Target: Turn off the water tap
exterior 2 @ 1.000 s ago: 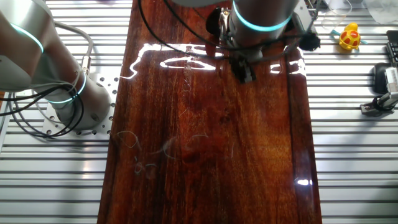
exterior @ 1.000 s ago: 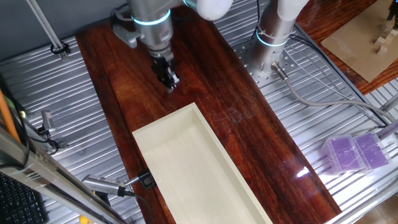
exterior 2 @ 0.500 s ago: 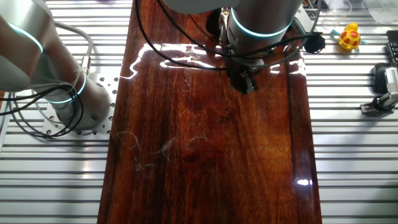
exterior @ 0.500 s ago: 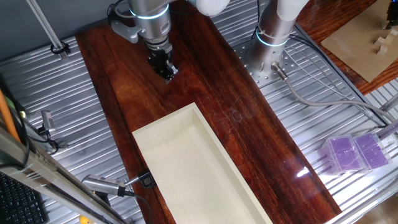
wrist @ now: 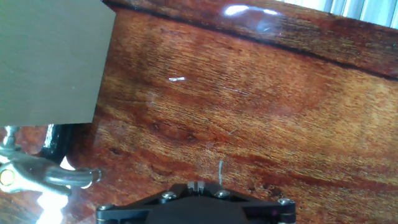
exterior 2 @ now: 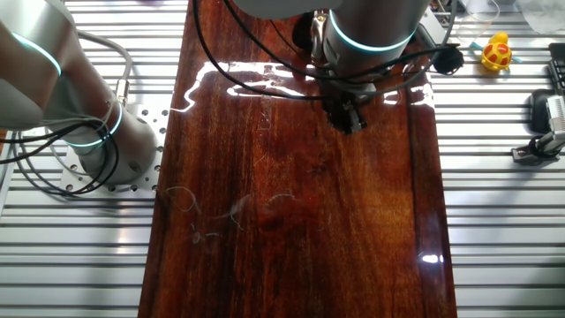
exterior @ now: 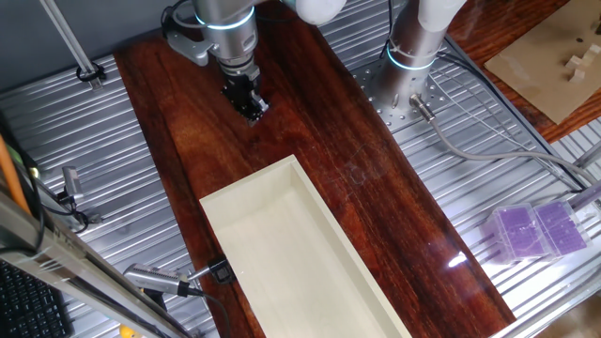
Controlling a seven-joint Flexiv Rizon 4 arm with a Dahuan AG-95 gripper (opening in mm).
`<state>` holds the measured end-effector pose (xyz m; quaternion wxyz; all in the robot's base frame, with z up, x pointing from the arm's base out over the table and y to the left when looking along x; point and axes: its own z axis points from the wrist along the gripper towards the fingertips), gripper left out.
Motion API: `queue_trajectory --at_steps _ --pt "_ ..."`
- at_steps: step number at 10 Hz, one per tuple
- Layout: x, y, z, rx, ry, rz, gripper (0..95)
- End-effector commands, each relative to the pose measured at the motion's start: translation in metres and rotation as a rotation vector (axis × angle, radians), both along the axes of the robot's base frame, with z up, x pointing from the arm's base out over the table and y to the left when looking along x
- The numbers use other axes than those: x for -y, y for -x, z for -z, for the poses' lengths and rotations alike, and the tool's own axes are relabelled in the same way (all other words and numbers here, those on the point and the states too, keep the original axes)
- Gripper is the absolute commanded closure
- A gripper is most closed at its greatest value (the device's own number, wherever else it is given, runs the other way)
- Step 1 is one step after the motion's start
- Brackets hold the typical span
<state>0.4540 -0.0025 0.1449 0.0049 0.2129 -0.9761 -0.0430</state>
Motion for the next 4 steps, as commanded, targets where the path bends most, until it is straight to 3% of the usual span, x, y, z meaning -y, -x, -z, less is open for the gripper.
queue_trajectory --at_steps 1,4 --pt "-0.0003 0.0001 0.0000 0.001 -0.001 0.002 95.0" --pt "-0.0003 0.0001 0.0000 0.002 -0.002 0.005 95.0"
